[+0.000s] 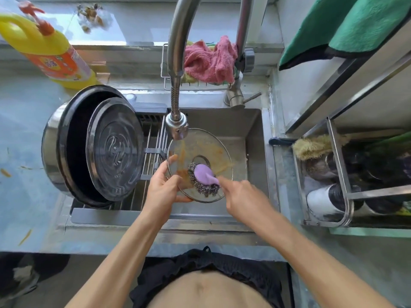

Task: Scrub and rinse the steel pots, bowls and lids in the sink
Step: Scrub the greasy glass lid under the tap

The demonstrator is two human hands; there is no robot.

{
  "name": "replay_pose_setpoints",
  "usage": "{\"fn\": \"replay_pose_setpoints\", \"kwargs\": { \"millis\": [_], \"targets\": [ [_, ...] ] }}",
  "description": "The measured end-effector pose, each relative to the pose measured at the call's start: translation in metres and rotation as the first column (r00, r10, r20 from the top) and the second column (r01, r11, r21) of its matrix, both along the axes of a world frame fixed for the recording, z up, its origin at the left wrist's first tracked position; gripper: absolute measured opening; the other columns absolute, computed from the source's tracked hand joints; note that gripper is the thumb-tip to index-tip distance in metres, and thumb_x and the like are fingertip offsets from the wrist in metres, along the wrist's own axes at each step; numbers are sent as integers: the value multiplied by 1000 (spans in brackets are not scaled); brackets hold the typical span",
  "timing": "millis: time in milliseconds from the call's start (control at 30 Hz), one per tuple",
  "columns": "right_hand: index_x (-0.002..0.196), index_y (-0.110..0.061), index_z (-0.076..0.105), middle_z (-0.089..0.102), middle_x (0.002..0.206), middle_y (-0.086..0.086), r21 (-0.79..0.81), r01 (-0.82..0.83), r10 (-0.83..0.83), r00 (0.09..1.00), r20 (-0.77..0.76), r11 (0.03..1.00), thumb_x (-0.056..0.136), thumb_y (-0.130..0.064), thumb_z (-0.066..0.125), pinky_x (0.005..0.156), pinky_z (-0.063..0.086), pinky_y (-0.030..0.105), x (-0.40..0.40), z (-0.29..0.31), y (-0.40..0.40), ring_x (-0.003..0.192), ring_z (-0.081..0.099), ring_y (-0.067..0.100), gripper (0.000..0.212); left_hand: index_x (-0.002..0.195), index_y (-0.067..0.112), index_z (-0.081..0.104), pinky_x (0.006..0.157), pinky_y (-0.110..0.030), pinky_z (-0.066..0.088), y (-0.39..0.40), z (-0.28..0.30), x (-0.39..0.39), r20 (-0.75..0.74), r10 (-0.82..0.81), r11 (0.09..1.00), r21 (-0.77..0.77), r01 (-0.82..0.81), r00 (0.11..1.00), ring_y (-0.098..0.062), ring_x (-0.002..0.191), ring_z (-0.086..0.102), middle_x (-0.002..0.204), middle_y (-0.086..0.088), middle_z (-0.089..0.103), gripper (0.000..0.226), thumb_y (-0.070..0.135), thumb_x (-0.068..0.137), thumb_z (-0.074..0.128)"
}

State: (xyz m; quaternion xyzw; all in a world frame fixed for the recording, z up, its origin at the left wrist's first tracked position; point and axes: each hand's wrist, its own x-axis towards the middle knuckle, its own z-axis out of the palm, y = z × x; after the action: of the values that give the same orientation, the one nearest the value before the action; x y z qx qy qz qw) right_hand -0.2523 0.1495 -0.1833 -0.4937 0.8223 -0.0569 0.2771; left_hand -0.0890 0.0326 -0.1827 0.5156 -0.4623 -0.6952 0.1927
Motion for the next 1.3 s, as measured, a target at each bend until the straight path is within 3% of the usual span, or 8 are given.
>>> {"fn": "replay_pose_setpoints", "kwargs": {
  "millis": [100, 233, 533, 633, 767, 1033, 1167, 1300],
  "targets": [
    [128, -26, 47, 41, 69, 3, 32, 80, -78, 996, -39, 996, 95, -8, 38, 56, 34, 35, -4, 0, 5, 67, 47, 34, 38, 140, 28, 50, 50, -33, 58, 4, -1, -4, -7, -9, 1000, 18, 10, 1000, -28, 94, 75, 110, -9, 74, 56, -7, 97, 42],
    [131, -41, 42, 47, 71, 4, -22, 16, -15, 999, 35, 1000, 97, -10, 39, 52, 36, 35, 2, 4, 6, 59, 47, 29, 46, 140, 27, 51, 52, -36, 61, 4, -3, -6, -3, 17, 1000, 9, -17, 1000, -22, 84, 74, 94, -2, 75, 58, -9, 96, 44],
    [138, -27, 43, 51, 81, 9, 22, 69, -69, 998, 1, 997, 92, -3, 38, 58, 34, 34, -2, 7, -3, 71, 51, 35, 53, 142, 28, 51, 58, -39, 62, 1, 0, -9, 24, 64, 995, -75, -62, 998, -15, 87, 74, 106, -1, 74, 59, -8, 96, 43],
    [140, -35, 39, 47, 75, 5, -20, -16, 18, 997, 72, 1000, 92, -3, 39, 56, 33, 34, 10, 10, -8, 64, 45, 32, 58, 143, 26, 50, 56, -39, 61, 0, 1, -7, 17, 72, 995, -67, -71, 997, -18, 80, 74, 92, 3, 76, 60, -9, 94, 42],
    [143, -28, 38, 60, 92, 15, -1, 70, -70, 998, -7, 998, 89, 1, 38, 62, 34, 36, 2, 8, -11, 82, 56, 38, 61, 141, 28, 52, 59, -41, 63, 3, 1, -5, 8, 70, 997, -43, -70, 998, -19, 93, 74, 110, -6, 73, 58, -8, 96, 43],
    [145, -42, 29, 48, 72, 5, -69, 2, 2, 998, 57, 998, 92, -2, 38, 56, 35, 36, 19, 11, -9, 59, 43, 28, 67, 142, 28, 50, 59, -41, 63, 4, 5, -2, -2, 46, 998, -30, -46, 999, -23, 83, 76, 98, 3, 76, 60, -9, 96, 42],
    [144, -29, 35, 41, 69, 2, -14, 89, -89, 996, -9, 996, 93, -1, 39, 58, 34, 36, 7, 6, -11, 64, 43, 31, 59, 135, 34, 53, 58, -41, 63, 5, 5, -3, 3, 23, 999, -40, -23, 1000, -20, 88, 75, 104, -1, 76, 57, -7, 98, 42],
    [141, -39, 37, 47, 69, 4, -58, 76, -74, 997, 31, 995, 92, -3, 40, 56, 37, 36, 11, 3, -5, 63, 48, 31, 61, 137, 32, 51, 57, -42, 63, 8, 9, -4, -4, 20, 999, -30, -20, 1000, -19, 86, 76, 98, 3, 78, 57, -9, 98, 41]
  ]
}}
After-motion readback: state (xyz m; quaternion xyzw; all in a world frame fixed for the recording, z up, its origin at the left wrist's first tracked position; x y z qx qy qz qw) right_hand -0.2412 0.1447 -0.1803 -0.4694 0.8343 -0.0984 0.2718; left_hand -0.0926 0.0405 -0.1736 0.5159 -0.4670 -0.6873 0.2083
